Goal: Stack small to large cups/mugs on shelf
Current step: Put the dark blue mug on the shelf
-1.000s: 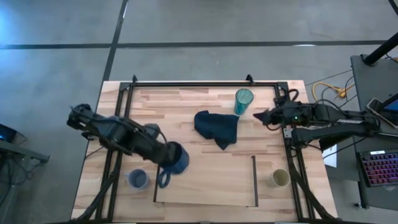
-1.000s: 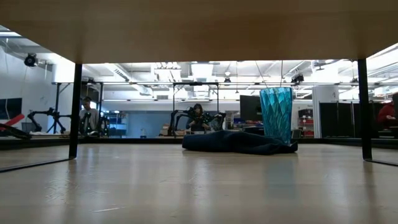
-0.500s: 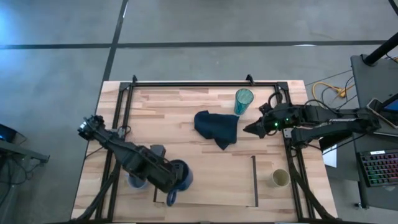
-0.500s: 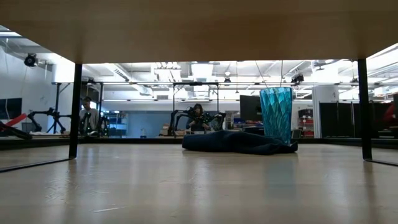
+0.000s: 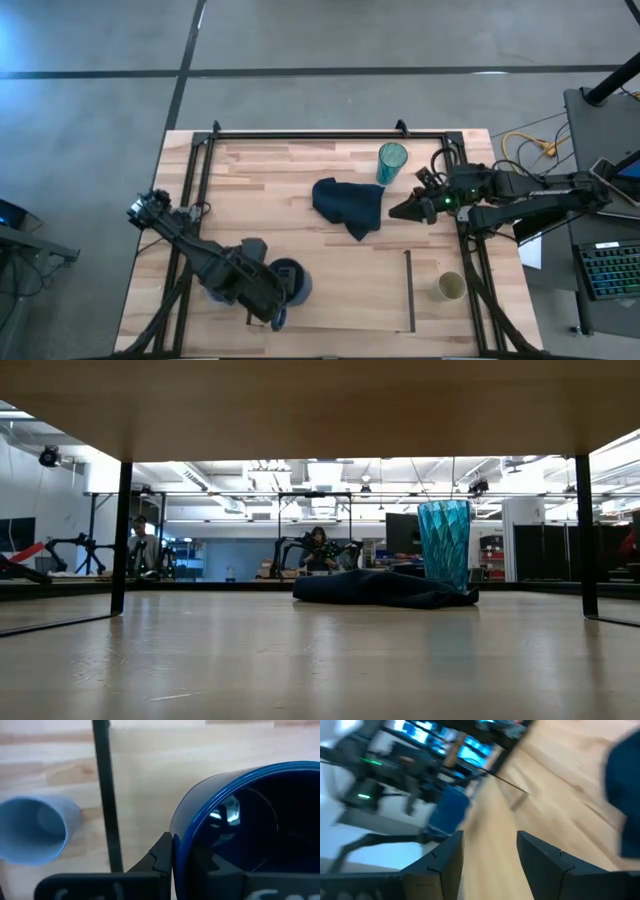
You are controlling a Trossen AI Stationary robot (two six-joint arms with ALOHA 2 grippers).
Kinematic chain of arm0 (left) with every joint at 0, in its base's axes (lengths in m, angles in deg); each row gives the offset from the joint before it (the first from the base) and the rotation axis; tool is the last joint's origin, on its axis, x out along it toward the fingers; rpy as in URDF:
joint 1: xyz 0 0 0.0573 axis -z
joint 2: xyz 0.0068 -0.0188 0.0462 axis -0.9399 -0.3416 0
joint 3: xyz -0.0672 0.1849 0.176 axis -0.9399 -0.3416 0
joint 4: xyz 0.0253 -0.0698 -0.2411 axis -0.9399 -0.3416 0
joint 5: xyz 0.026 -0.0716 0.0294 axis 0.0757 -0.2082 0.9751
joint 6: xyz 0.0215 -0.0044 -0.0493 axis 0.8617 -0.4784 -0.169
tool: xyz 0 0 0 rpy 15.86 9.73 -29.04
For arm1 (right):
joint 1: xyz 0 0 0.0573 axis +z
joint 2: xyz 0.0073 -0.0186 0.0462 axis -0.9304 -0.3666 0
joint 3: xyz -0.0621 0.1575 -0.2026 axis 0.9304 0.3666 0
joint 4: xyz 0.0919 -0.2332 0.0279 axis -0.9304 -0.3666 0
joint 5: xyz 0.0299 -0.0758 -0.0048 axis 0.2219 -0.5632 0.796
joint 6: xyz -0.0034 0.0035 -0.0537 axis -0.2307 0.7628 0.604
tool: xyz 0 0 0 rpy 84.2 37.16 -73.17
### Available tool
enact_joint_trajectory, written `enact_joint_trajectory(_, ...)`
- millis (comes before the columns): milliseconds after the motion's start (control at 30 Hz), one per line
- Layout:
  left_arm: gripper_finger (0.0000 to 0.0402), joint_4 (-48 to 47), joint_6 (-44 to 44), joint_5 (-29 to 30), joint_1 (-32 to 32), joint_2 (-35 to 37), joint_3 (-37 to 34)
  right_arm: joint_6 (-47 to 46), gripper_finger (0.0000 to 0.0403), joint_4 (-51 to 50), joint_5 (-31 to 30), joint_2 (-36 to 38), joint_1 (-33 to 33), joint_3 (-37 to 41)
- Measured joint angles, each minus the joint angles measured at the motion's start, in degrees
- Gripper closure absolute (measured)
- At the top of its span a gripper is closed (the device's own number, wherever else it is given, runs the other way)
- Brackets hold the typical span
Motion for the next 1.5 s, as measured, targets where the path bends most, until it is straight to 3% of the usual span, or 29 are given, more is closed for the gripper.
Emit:
enact_joint_trajectory(233, 0.0395, -0.4, -6.4, 0.4, 1.9, -0.9, -0.1, -0.7, 0.0227, 2.8, 5.6, -0.4, 0.1, 0.0)
enact_joint_trajectory(400, 0.0395, -0.7, -6.3, 0.6, 0.2, -1.8, -0.1, -1.5, 0.0227, 3.3, 12.3, -3.6, 2.3, 0.0)
enact_joint_trajectory(667, 0.0395, -2.2, -6.5, -0.8, -0.4, -1.8, -0.1, -2.9, 0.024, 17.5, 12.3, -11.5, 8.6, -0.8)
enact_joint_trajectory(1000, 0.0395, -2.5, -6.2, -2.5, -0.4, -1.7, -0.2, 12.5, 0.0312, 5.0, 13.1, -26.4, 10.1, -17.3)
enact_joint_trajectory(1233, 0.0395, -2.5, -5.2, -2.6, -0.2, -1.7, -0.5, 19.2, 0.0328, -6.0, 13.1, -35.2, 11.7, -25.6)
enact_joint_trajectory(1500, 0.0395, -2.5, -5.1, -2.5, -0.2, -1.7, -1.0, 18.0, 0.0328, 0.2, 15.9, -44.0, 14.2, -28.1)
